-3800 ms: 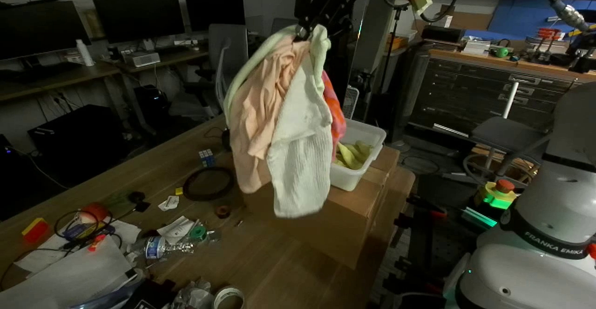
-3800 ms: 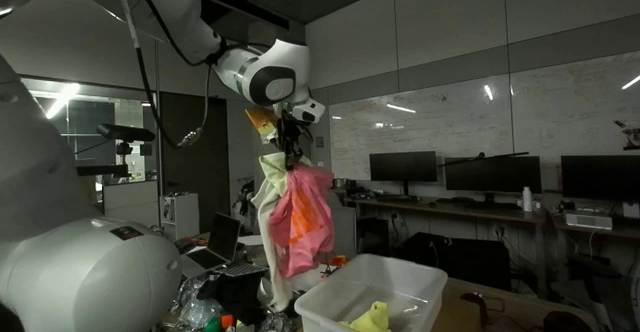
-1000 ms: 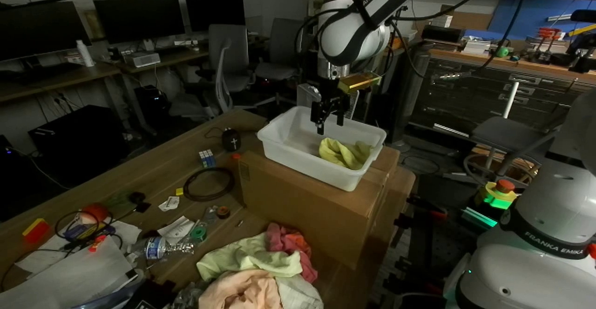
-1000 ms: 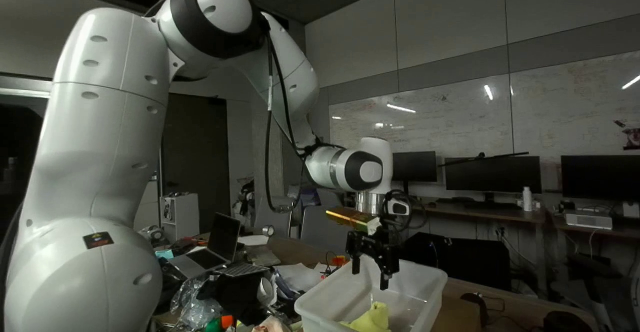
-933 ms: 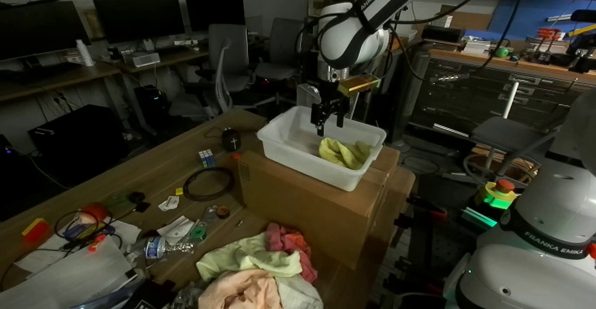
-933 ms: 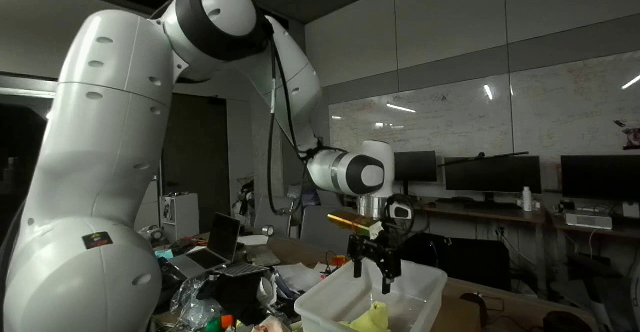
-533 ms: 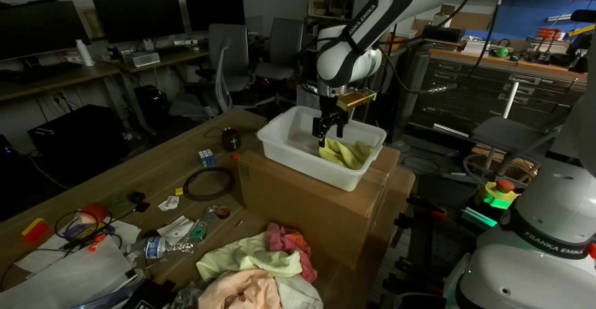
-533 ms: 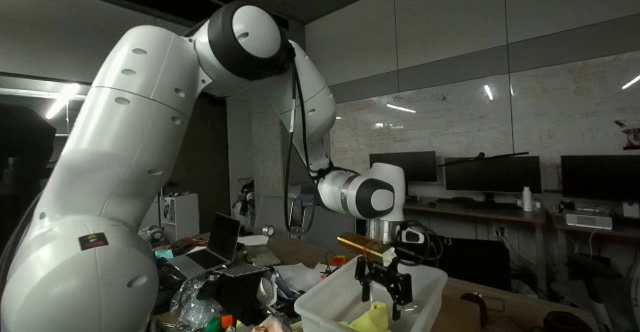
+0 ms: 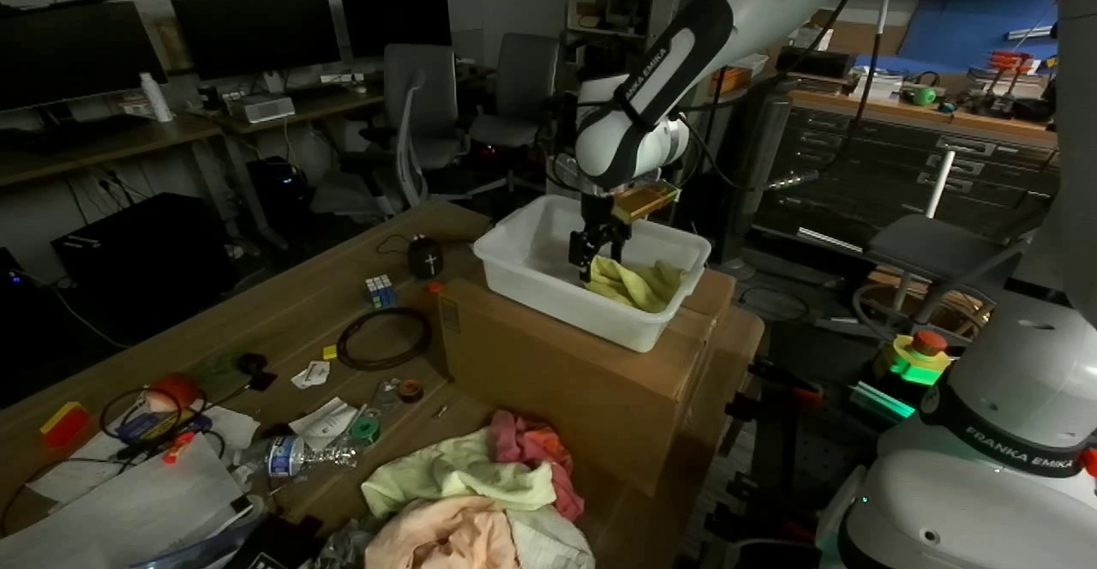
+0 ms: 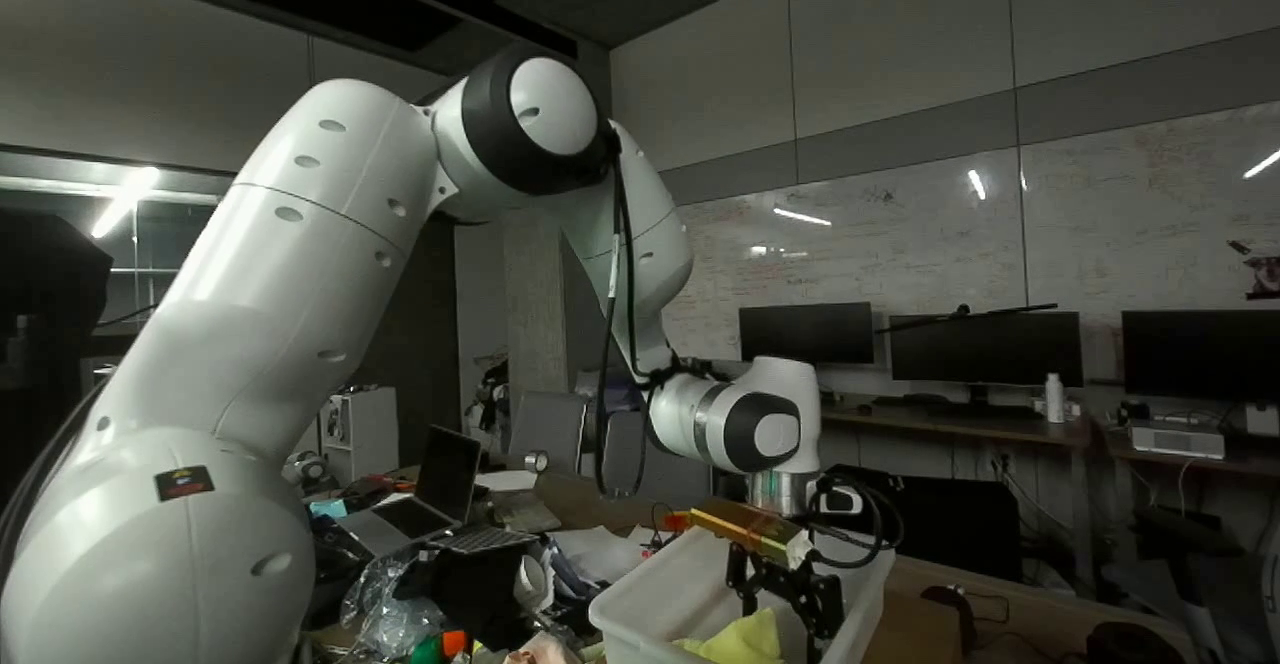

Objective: Remove the towels from the basket.

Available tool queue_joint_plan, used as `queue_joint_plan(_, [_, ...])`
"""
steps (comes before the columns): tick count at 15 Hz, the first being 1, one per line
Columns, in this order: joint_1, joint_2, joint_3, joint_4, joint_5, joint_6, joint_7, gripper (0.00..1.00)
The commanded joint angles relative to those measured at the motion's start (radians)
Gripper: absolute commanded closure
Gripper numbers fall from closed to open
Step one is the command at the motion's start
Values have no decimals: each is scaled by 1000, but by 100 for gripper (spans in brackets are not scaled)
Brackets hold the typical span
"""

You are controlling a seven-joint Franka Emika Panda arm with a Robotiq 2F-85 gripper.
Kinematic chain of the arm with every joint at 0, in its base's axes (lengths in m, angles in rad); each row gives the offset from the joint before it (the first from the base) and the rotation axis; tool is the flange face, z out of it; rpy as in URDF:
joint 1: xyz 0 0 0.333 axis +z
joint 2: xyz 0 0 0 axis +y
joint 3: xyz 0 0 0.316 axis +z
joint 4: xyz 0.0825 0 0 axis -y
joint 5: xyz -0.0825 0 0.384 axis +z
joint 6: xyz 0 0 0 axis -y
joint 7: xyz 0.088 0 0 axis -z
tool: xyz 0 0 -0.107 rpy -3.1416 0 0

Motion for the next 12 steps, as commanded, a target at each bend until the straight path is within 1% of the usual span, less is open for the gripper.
queue_joint_plan(1, [-2, 31, -4, 33, -18, 27, -4, 27])
queue_joint_plan(2, [-4, 33, -2, 38, -14, 24, -5, 31])
queue_joint_plan(3, [-5, 33, -1, 39, -12, 24, -5, 31])
queue_joint_plan(8, [-3, 16, -3, 40, -11, 10, 3, 69])
queue_joint_plan(9, [-3, 6, -3, 35, -9, 5, 5, 78])
queue_joint_plan(12, [-5, -36, -4, 5, -3, 8, 6, 99])
